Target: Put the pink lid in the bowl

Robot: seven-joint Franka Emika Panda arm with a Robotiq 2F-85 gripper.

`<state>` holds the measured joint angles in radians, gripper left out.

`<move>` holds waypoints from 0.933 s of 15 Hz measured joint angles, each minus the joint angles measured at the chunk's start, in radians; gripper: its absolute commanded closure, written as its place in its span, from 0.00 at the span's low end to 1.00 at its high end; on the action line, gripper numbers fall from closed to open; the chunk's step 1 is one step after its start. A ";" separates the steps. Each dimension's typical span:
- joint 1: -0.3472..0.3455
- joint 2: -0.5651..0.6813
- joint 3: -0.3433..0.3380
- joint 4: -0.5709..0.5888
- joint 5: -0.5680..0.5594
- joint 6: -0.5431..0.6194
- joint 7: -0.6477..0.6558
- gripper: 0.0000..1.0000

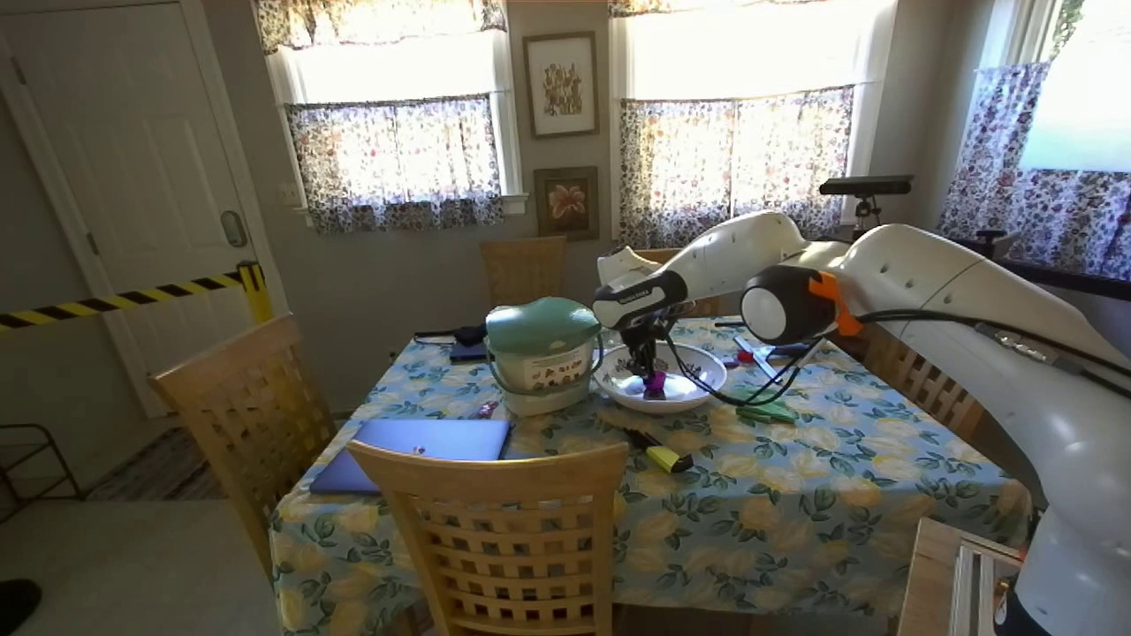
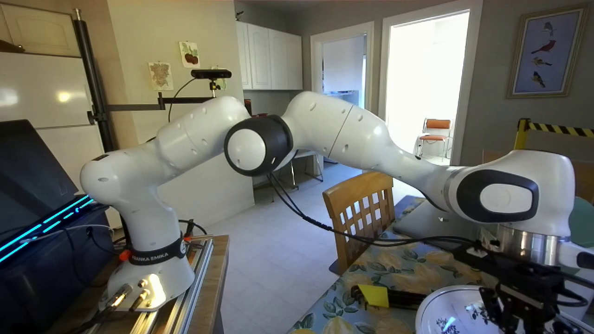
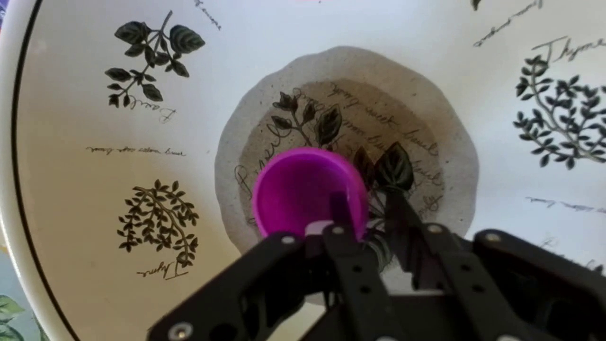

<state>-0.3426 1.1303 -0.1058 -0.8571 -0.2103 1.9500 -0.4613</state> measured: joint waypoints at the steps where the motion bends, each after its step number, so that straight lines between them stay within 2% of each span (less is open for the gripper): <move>1: 0.000 0.000 0.001 0.003 0.000 0.000 0.000 0.34; 6: -0.002 -0.029 -0.003 0.007 0.000 0.061 0.020 0.00; 10: -0.003 -0.103 -0.039 -0.001 -0.001 0.029 0.089 0.00; 14: -0.007 -0.220 -0.072 -0.034 -0.007 -0.123 0.089 0.00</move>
<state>-0.3495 0.9099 -0.1776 -0.8914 -0.2171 1.8266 -0.3726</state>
